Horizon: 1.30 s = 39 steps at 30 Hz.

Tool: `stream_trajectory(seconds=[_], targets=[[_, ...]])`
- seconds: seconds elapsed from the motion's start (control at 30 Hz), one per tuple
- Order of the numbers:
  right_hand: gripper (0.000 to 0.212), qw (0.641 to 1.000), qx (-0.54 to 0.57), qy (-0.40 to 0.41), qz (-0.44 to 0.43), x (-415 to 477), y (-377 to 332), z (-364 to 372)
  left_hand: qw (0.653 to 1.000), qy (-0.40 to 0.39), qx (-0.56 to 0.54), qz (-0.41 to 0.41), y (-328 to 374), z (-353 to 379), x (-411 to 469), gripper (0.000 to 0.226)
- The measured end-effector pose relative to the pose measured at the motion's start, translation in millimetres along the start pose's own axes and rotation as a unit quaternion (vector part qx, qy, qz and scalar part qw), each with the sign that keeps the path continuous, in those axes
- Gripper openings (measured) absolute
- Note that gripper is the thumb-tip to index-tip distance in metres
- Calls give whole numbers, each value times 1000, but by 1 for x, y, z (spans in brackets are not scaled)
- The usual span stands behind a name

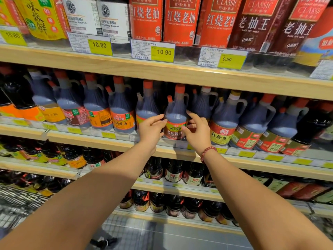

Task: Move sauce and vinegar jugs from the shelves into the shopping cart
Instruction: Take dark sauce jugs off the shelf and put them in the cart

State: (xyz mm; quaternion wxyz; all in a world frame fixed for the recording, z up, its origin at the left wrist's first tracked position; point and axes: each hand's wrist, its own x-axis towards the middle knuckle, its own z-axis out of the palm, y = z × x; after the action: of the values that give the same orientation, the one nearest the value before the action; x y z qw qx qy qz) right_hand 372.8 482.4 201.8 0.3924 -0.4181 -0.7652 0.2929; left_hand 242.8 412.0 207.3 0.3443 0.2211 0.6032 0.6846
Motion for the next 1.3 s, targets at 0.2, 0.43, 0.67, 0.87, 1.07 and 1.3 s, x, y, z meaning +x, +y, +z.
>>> stream_trajectory(seconds=[0.2,0.43,0.67,0.87,1.07,1.3], targets=[[63,999,3,22,-43,-9,3,15,995,5,50,87,-14,9,-1,51],[60,990,0,74,-116,-8,24,34,957,27,130,259,-28,8,-3,55],[52,984,-12,97,-147,4,35,50,959,11,110,262,-45,17,16,53],[50,983,-74,85,-145,19,28,54,920,44,211,327,-51,28,35,49],[52,986,-64,72,-134,30,27,53,902,69,268,333,-49,37,44,49],[54,989,-61,44,-125,30,30,51,903,53,276,325,-50,35,46,40]])
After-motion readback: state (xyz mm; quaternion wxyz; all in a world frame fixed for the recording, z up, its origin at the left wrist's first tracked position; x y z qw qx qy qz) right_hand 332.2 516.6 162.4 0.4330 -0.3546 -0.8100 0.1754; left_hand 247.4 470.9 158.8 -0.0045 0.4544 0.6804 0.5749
